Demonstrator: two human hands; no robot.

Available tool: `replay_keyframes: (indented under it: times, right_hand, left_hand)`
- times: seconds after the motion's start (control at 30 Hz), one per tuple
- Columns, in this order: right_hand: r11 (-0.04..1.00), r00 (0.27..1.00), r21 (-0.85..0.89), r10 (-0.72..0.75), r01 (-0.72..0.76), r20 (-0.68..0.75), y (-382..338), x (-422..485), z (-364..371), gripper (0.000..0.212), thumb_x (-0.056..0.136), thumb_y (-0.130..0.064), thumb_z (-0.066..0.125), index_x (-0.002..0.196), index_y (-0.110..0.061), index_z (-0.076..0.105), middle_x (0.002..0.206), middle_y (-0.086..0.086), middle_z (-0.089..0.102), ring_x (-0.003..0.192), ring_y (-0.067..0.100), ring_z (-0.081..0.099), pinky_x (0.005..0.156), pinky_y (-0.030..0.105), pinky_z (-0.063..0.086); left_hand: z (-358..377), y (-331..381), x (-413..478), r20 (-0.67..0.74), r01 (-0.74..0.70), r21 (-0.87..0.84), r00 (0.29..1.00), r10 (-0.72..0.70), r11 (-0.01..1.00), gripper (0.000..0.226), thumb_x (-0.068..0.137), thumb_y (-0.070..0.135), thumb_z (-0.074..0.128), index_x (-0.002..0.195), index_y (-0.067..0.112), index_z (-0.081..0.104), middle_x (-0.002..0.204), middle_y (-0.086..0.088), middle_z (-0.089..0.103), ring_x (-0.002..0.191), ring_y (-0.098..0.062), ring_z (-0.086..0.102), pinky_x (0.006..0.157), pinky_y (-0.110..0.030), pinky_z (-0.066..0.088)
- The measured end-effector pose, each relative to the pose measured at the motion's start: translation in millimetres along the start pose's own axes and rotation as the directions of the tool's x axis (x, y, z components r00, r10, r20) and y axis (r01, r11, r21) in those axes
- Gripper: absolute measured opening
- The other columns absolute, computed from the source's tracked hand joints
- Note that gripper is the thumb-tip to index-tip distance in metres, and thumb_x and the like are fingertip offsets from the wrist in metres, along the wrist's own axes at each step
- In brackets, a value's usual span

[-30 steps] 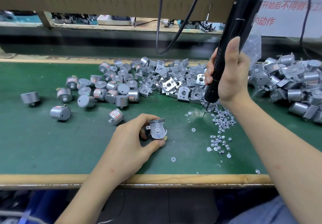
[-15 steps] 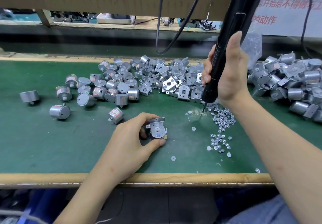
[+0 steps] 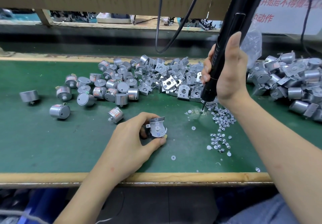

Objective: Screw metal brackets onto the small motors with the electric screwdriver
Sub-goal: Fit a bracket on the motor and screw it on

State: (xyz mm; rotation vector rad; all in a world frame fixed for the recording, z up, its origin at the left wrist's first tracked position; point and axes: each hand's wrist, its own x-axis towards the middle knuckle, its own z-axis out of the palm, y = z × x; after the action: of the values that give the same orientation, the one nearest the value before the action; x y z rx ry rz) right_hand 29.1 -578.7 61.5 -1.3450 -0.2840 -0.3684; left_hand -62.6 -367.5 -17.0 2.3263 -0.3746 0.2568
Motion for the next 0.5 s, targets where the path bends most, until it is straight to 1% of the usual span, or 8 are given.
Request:
replay_keyframes:
  times: [0.17,0.27,0.4,0.5]
  right_hand:
    - [0.999,0.999,0.033,0.007,-0.009,0.047,-7,-1,7,0.082,0.052,-0.093,0.059,0.072,-0.014,0.052,0.053,0.005,0.046,0.043,0.02,0.042,0.048,0.028,0.038]
    - [0.999,0.996,0.049,0.004,-0.009,0.088,-6,-5,13,0.078,0.056,-0.092,0.058,0.071,-0.015,0.052,0.052,0.004,0.045,0.041,0.02,0.042,0.048,0.028,0.038]
    - [0.997,0.993,0.071,0.016,-0.024,0.115,-1,-11,19,0.078,0.058,-0.091,0.059,0.072,-0.014,0.052,0.052,0.002,0.045,0.04,0.02,0.041,0.047,0.027,0.037]
    - [0.996,0.992,0.082,0.021,-0.031,0.126,2,-13,21,0.077,0.061,-0.09,0.06,0.072,-0.014,0.052,0.051,0.002,0.046,0.039,0.019,0.041,0.046,0.026,0.037]
  left_hand:
    - [-1,2,0,-0.002,-0.013,0.025,1.0,0.013,1.0,0.045,0.074,0.041,0.082,0.113,0.039,0.06,0.095,0.03,0.06,0.082,-0.005,0.057,0.07,-0.004,0.037]
    - [0,2,0,0.004,-0.01,0.026,1.0,0.009,1.0,0.044,0.075,0.038,0.082,0.114,0.037,0.061,0.087,0.027,0.062,0.082,-0.006,0.057,0.072,-0.005,0.038]
    - [0,2,0,0.004,-0.011,0.023,1.0,0.011,1.0,0.043,0.076,0.037,0.081,0.114,0.036,0.061,0.091,0.025,0.063,0.082,-0.006,0.057,0.073,-0.006,0.038]
    - [0,3,0,0.001,-0.013,0.02,1.0,0.013,1.0,0.042,0.077,0.035,0.082,0.113,0.036,0.061,0.089,0.025,0.063,0.082,-0.006,0.057,0.073,-0.006,0.038]
